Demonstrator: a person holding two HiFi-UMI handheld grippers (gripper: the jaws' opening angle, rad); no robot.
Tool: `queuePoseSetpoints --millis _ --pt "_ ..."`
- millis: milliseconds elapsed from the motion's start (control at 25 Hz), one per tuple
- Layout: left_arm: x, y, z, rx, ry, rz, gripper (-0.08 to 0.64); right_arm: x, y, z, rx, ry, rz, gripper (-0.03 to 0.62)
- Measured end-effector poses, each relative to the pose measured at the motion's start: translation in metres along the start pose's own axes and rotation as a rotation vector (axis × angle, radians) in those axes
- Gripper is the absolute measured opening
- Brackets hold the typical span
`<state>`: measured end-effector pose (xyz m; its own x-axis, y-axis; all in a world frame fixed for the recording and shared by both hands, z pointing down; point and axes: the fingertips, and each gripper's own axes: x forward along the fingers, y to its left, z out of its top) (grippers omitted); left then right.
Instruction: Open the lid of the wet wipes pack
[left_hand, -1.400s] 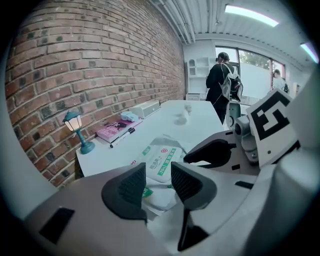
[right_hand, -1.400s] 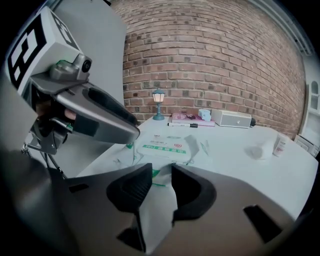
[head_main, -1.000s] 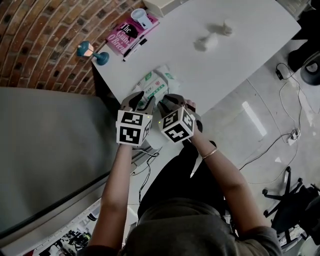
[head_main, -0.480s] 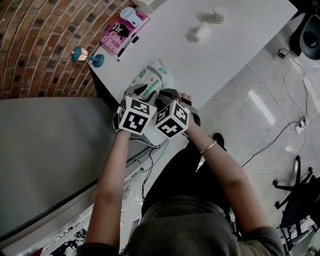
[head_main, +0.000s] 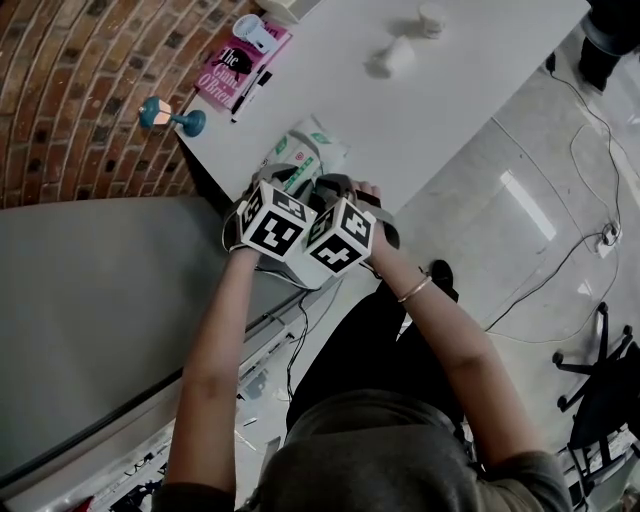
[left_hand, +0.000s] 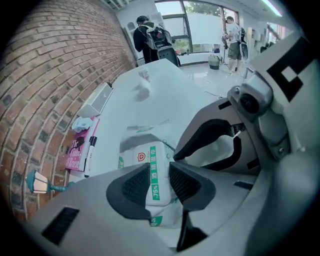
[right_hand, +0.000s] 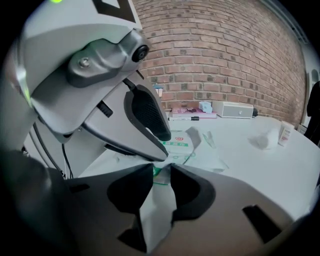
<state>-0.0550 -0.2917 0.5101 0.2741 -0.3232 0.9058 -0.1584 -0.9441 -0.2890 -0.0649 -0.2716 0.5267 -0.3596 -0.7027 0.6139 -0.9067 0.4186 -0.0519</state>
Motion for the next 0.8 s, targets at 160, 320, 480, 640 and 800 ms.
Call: queuePoseSetpoints --millis 160,320,480,640,800 --pt "0.0019 0.001 0.0003 0.021 0.012 -0.025 0.127 0.0006 -0.0005 0.0001 0.0 0.002 0.003 0.115" --pt "0.003 0.0013 -0.0001 0.035 0.026 -0.036 0.12 0.0008 -0.0008 -0.0005 -0.007 0.006 -0.004 0.114" --pt "0.0024 0.0006 -0.0005 0.046 0.031 -0.029 0.111 0.0014 -0.0008 -0.0026 -0.011 0.019 -0.006 0.106" --pt "0.0016 0.0016 -0.0001 0.024 0.027 -0.046 0.097 0.0019 -0.0009 -0.0033 -0.039 0.026 -0.021 0.092" --pt "0.0003 0.0031 0.0 0.014 0.03 -0.075 0.086 0.0029 -0.0002 -0.0034 -0.085 0.033 -0.054 0.069"
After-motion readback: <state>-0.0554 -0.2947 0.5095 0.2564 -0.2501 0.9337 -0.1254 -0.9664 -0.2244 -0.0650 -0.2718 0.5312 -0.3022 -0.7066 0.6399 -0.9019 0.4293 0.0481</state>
